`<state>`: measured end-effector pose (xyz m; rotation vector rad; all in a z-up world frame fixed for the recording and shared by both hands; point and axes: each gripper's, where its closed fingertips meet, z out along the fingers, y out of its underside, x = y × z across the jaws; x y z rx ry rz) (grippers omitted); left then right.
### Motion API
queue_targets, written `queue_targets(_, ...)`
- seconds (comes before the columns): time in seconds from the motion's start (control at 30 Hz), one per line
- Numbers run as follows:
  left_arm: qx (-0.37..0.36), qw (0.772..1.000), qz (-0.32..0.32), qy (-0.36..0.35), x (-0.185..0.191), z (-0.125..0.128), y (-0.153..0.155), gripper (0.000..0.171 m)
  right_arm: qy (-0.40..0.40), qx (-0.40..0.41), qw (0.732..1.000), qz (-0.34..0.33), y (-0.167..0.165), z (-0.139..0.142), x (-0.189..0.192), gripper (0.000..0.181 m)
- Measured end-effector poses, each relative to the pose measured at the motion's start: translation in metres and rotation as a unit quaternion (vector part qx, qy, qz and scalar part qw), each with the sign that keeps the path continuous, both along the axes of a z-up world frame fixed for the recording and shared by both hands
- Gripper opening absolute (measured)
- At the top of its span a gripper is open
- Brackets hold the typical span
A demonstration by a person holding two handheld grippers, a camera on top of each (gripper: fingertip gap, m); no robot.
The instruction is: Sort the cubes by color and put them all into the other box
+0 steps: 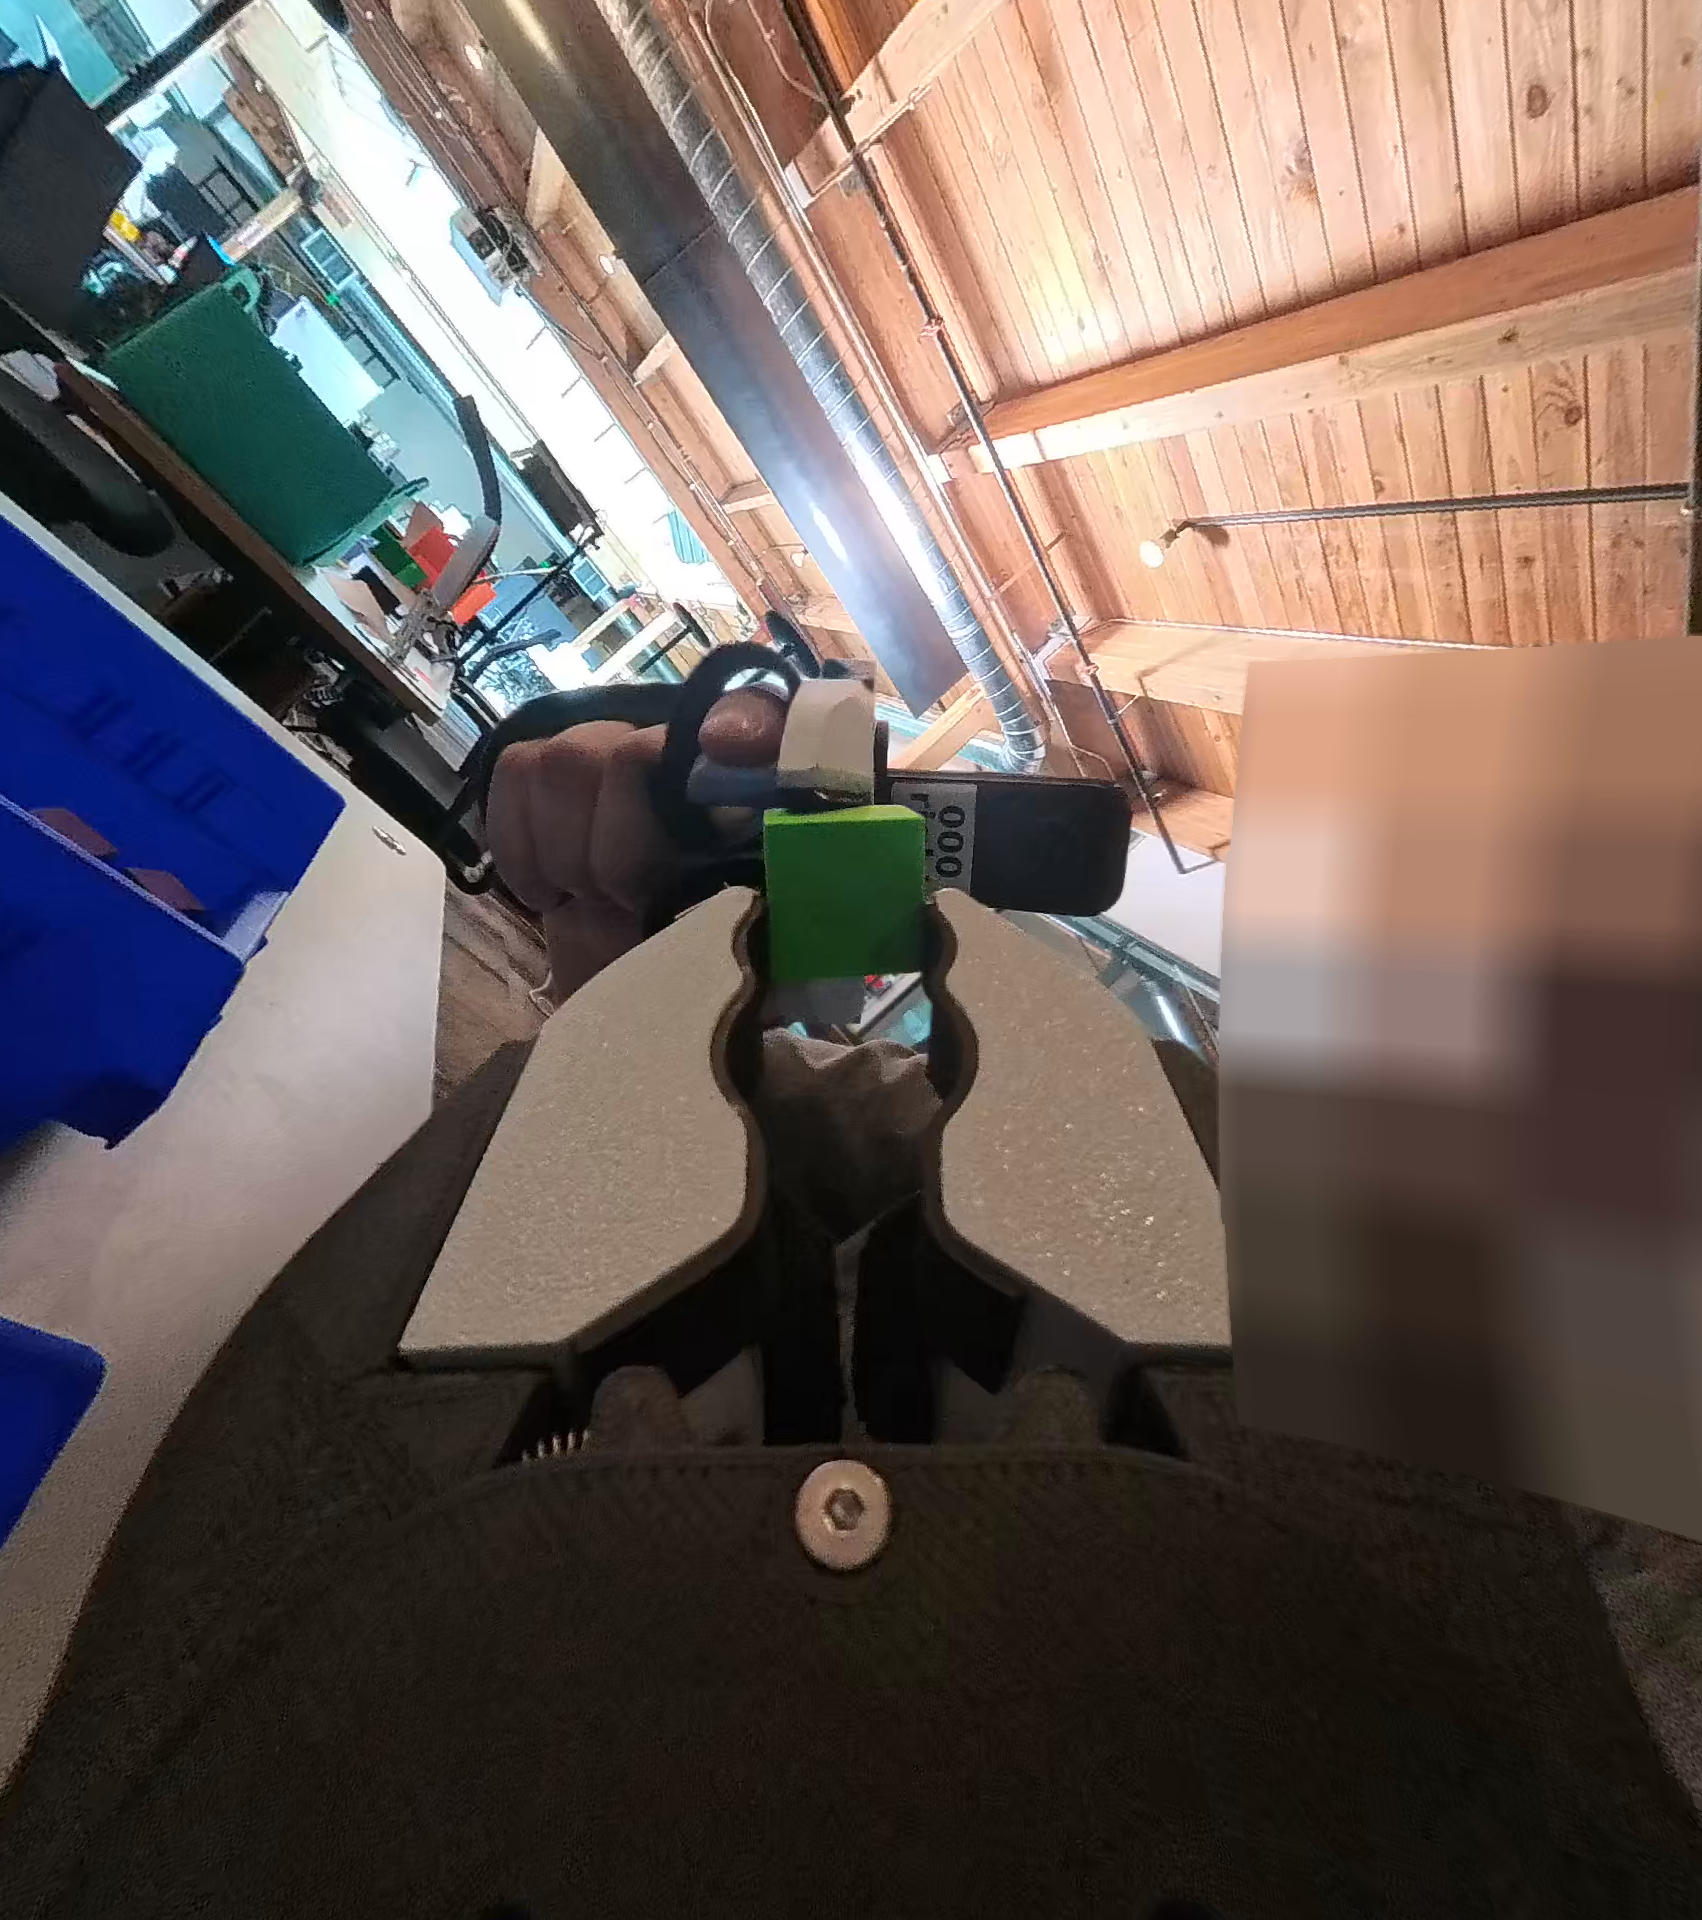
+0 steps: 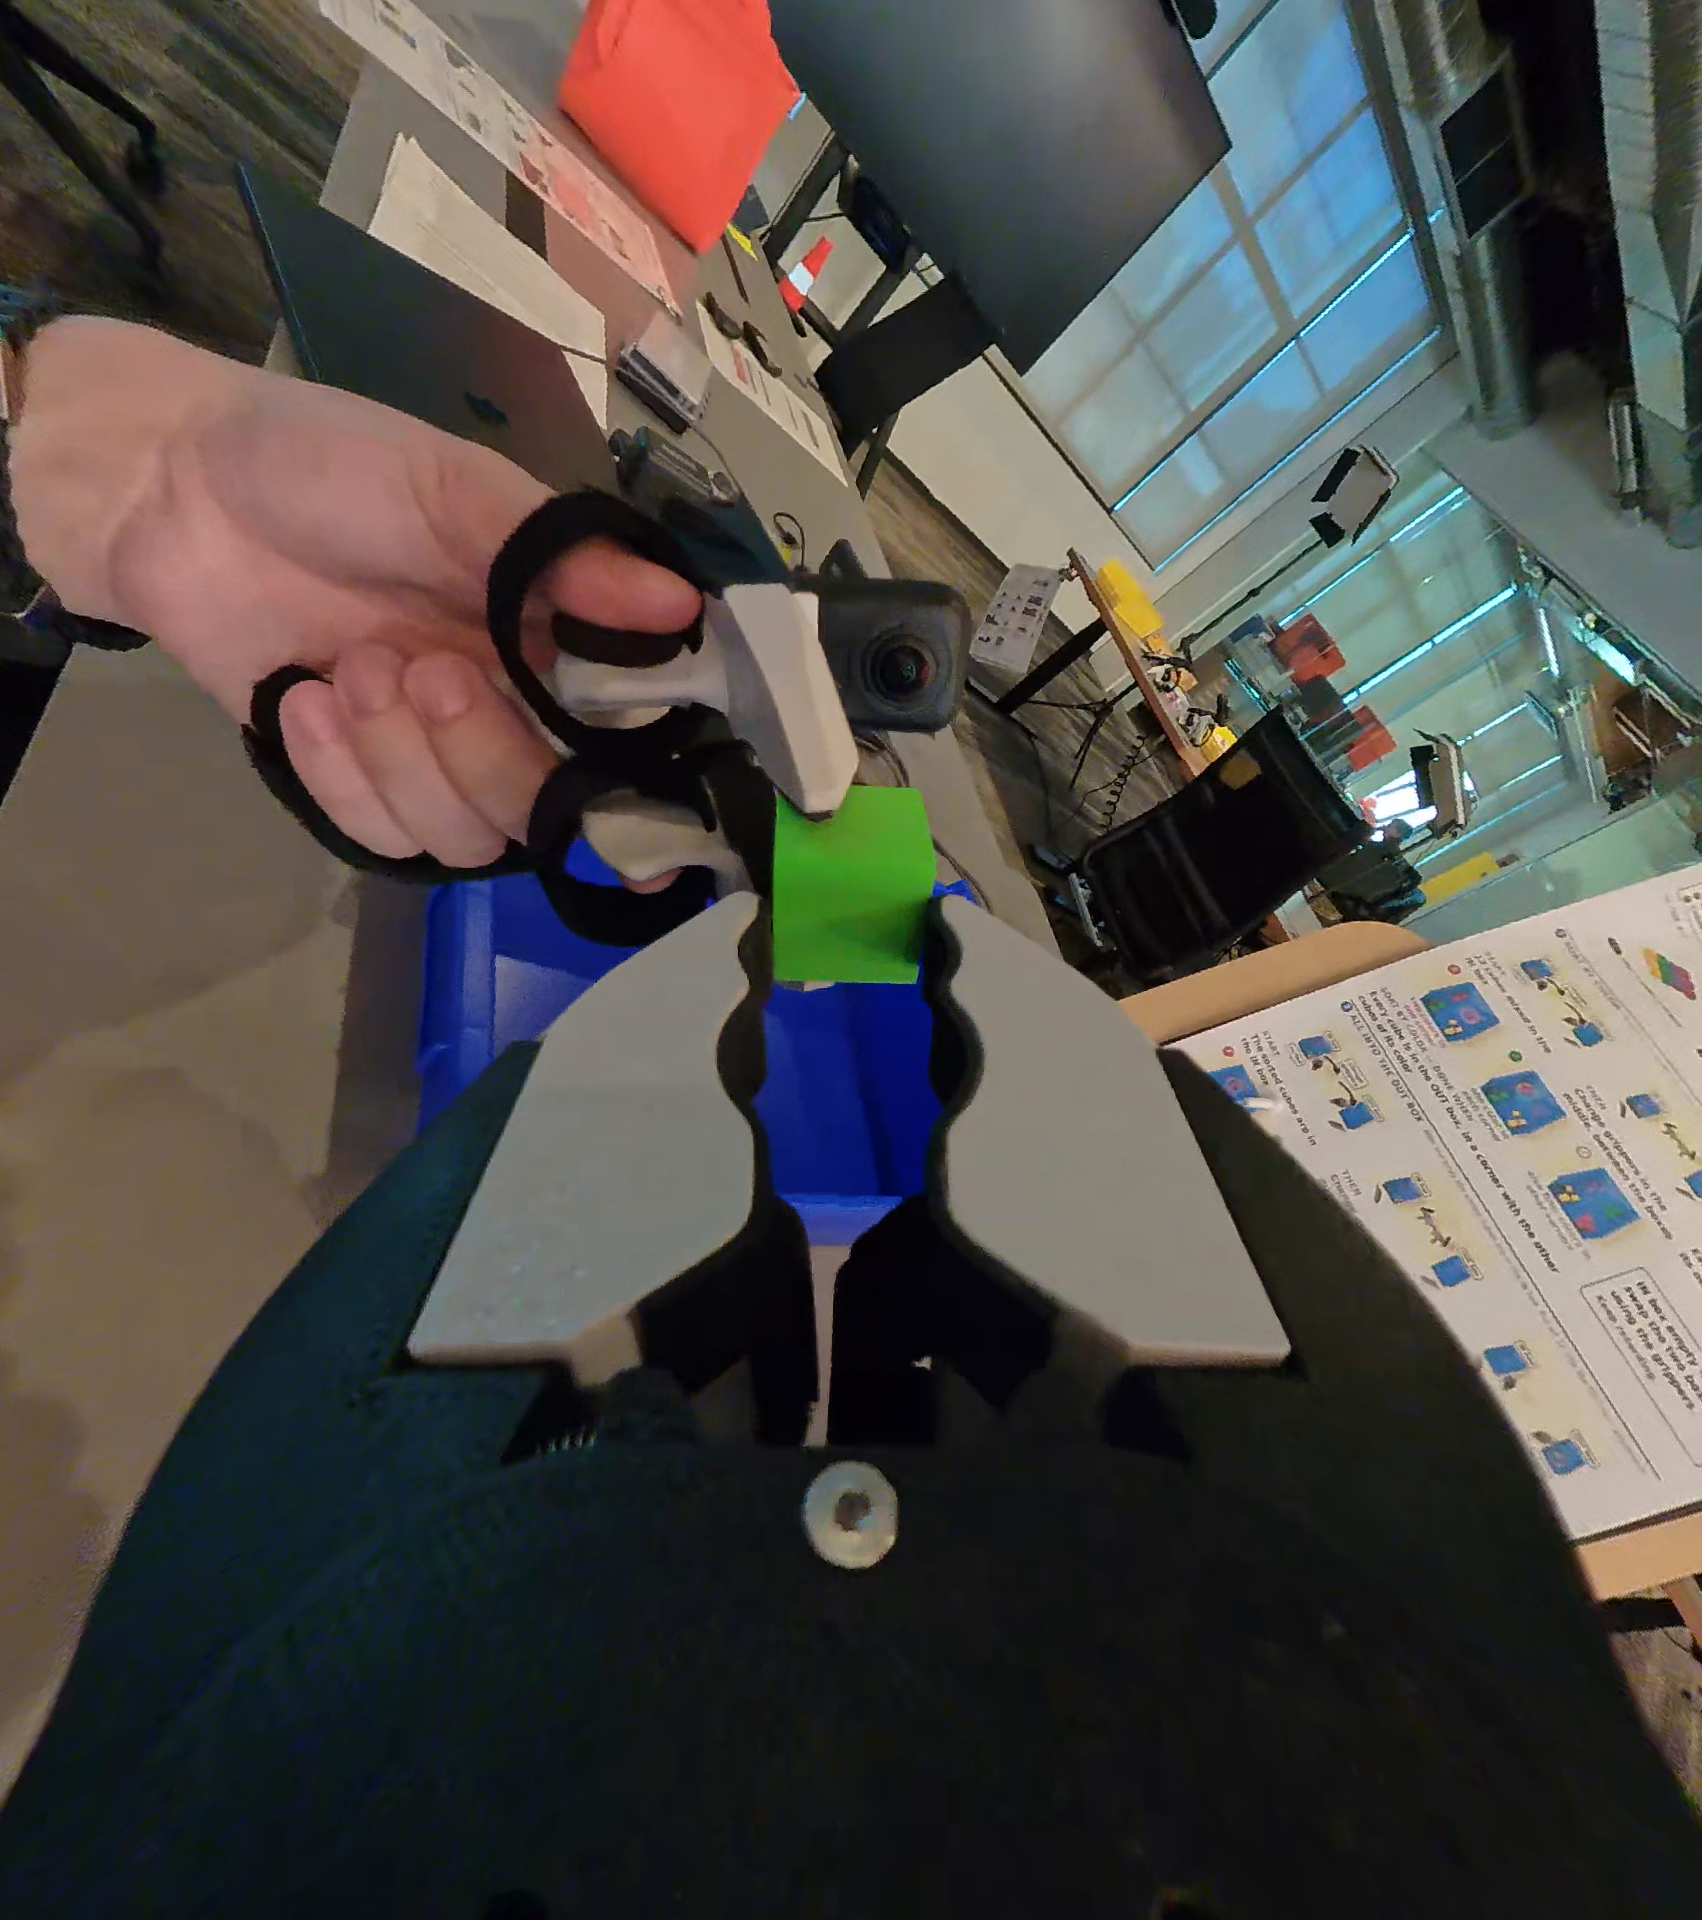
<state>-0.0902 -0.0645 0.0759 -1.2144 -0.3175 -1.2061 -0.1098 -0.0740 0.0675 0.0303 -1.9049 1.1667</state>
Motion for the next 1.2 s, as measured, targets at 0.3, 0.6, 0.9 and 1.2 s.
queue_targets(0.3,-0.011,0.995,0.101,0.004,-0.032,0.005,-0.018,0.043,-0.046,0.052,0.996,-0.056,0.069,0.005,-0.007,0.026)
queue_targets(0.6,-0.034,0.979,0.195,0.053,-0.067,0.011,-0.062,0.036,-0.461,0.242,0.842,-0.142,0.226,-0.145,-0.018,0.027)
queue_targets(0.9,-0.046,0.973,0.221,0.043,-0.082,0.003,-0.078,0.035,-0.517,0.302,0.795,-0.093,0.213,-0.213,-0.03,0.027)
queue_targets(1.2,-0.063,0.972,0.221,0.053,-0.086,-0.002,-0.077,0.035,-0.534,0.296,0.787,-0.093,0.208,-0.22,-0.031,0.042)
